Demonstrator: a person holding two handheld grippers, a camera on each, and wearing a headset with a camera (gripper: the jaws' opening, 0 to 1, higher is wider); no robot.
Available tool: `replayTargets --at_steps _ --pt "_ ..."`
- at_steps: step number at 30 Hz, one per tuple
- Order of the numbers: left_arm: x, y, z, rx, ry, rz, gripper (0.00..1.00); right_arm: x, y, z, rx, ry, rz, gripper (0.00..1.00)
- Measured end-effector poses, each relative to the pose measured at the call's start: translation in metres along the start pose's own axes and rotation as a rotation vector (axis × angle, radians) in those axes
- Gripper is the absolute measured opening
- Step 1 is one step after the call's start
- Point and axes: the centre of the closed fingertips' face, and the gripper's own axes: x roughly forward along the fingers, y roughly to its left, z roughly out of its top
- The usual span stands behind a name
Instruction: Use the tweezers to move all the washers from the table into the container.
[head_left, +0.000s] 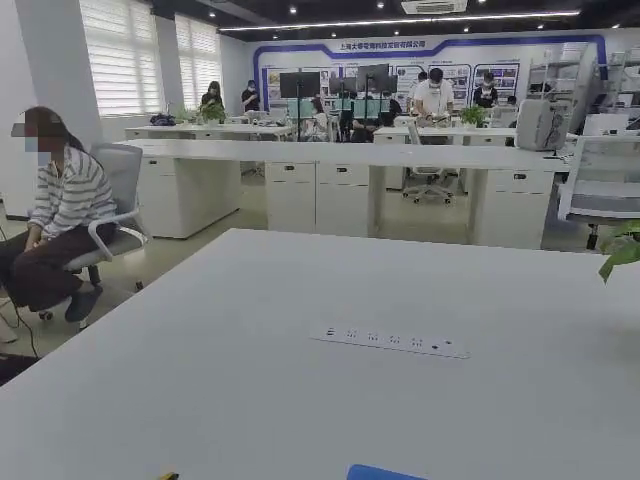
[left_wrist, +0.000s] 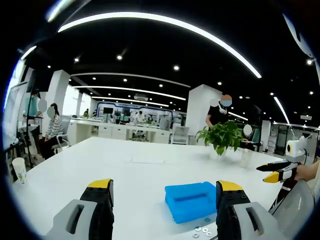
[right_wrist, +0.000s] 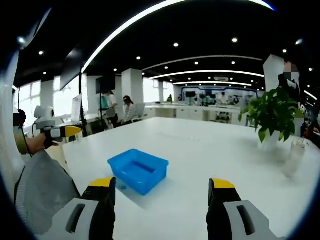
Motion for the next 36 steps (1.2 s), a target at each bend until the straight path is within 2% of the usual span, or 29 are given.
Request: replayTargets --at_steps 29,36 --pt "0.0007 -0.0019 -0.0030 -0.004 0.017 -0.012 0.84 0.0012 0.0055 0.0009 -0.016 0.014 0.007 0.75" --pt "0.0010 -0.0026 -0.0025 -0.012 0.016 -0.019 0.83 0.0030 0.0109 0.0018 -0.027 0.015 0.028 0.76"
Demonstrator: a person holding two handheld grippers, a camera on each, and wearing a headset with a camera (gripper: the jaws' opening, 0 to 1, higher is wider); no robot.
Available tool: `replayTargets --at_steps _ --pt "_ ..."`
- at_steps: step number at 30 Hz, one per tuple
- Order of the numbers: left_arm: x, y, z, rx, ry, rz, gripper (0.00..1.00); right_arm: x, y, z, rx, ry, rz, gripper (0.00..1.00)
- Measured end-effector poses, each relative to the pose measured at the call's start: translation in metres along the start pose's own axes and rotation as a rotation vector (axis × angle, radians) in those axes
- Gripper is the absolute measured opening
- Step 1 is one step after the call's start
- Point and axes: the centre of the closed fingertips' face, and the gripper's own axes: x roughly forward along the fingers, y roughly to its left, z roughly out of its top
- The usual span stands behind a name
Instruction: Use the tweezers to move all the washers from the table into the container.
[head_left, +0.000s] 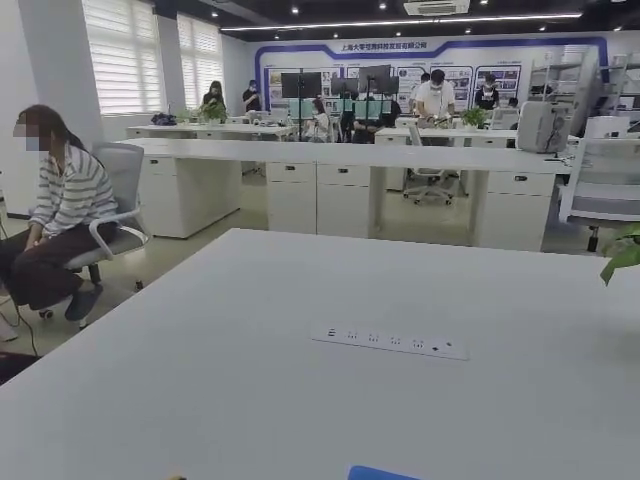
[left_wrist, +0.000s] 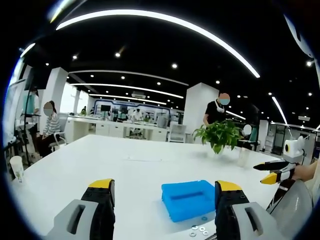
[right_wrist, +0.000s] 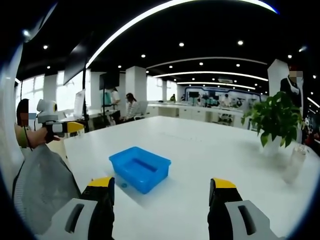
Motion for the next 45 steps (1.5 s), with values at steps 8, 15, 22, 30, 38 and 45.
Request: replayTargets --at_steps 8,15,22,30,38,45 --pt "0.000 0.002 0.000 -0.001 -0.001 0.007 0.83 0.002 0.004 0.000 -0.021 0.008 0.015 0.77" --pt "-0.001 0.002 0.000 0.002 -0.002 0.012 0.83 0.002 0.005 -0.001 -0.033 0.013 0.019 0.77" --pt "-0.001 0.002 -0.001 0.003 0.002 0.014 0.82 0.001 0.005 -0.001 -0.035 0.014 0.017 0.77" --pt "-0.001 0.002 -0.001 0.003 0.001 0.015 0.82 -0.001 0.003 -0.002 -0.023 0.008 0.010 0.76" --pt "-0.001 0.002 -0.002 0.005 0.007 0.013 0.82 -0.006 -0.012 0.001 0.058 -0.033 -0.021 0.76" --pt "0.000 -0.004 -0.005 -0.020 0.026 -0.028 0.82 -0.005 -0.008 0.002 0.054 -0.028 -0.012 0.75"
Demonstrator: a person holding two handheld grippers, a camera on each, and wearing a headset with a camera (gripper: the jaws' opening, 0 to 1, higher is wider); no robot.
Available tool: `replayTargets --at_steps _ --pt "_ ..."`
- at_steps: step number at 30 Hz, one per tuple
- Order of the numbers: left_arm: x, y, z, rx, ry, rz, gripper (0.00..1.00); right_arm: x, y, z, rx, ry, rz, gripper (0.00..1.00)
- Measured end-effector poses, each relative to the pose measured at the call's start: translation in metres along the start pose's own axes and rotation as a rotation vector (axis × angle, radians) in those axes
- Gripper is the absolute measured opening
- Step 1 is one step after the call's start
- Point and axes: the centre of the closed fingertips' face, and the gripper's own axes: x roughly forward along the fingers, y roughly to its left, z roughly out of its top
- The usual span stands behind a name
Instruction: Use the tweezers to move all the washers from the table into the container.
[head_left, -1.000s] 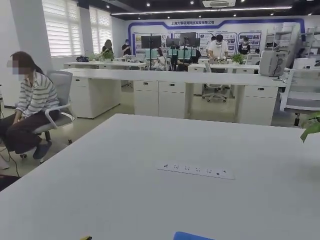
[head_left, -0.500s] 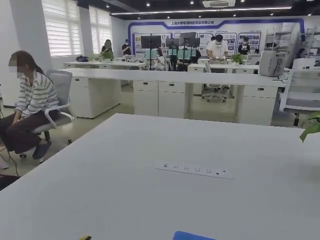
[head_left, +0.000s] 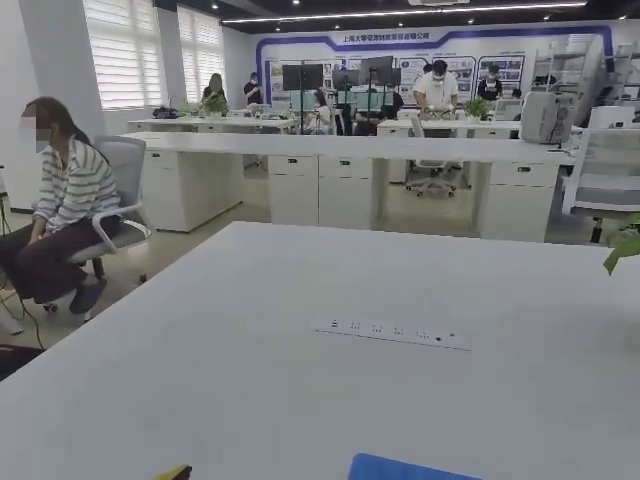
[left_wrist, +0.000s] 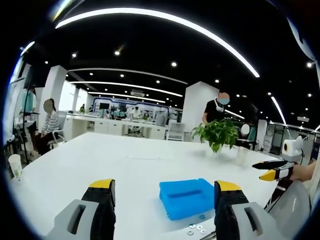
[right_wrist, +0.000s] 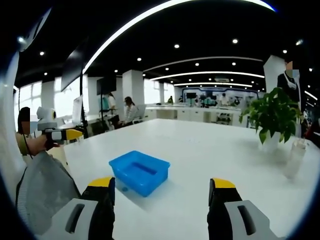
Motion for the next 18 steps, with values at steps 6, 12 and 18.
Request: replayTargets --at_steps 6,12,18 --pt "-0.001 -0.009 -0.017 -0.058 0.108 -0.092 0.69 0.001 0.010 -0.006 -0.090 0.089 0.041 0.69" --pt "0.001 -0.023 -0.033 -0.028 0.216 -0.198 0.44 0.008 0.040 -0.015 -0.100 0.192 0.136 0.55" --pt "0.007 -0.036 -0.060 0.013 0.365 -0.326 0.40 0.022 0.062 -0.038 -0.149 0.325 0.210 0.32"
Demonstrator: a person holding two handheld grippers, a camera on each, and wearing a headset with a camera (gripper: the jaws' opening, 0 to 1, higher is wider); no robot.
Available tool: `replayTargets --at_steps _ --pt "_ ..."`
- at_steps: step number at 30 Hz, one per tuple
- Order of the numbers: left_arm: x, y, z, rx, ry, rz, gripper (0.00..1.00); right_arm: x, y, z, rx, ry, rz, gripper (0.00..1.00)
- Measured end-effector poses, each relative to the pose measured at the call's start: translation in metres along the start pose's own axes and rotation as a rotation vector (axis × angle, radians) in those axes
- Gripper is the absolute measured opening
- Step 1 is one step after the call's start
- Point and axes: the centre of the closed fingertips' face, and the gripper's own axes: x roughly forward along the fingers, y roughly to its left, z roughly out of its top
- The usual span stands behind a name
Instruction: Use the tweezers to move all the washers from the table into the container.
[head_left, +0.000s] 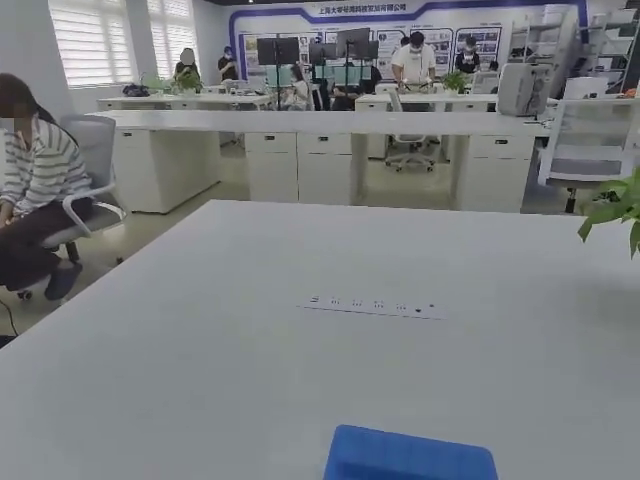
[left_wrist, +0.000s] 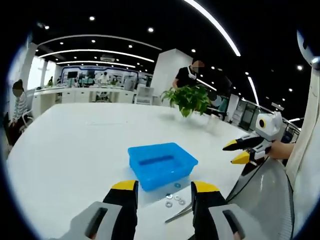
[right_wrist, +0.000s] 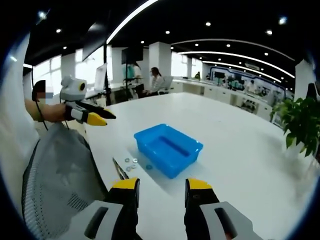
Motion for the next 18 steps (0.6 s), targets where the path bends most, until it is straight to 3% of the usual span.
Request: replayTargets --at_steps 1,2,5,10,18 --pt "0.003 -0.002 -0.006 -0.004 0.037 -0.021 0.39 0.007 0.008 -0.003 0.002 0.014 0.031 0.31" --pt "0.006 -0.002 -0.008 0.007 0.050 -0.033 0.39 0.011 0.011 -0.002 -0.017 0.008 0.049 0.32" --pt "0.012 -0.005 -0.017 0.034 0.107 -0.072 0.37 0.021 0.021 -0.007 -0.048 0.059 0.088 0.32" --pt "0.024 -0.013 -0.034 0.092 0.220 -0.155 0.35 0.037 0.037 -0.005 -0.076 0.072 0.152 0.27" --pt "0.032 -0.014 -0.068 0.278 0.428 -0.230 0.30 0.060 0.064 -0.014 -0.125 0.141 0.284 0.19"
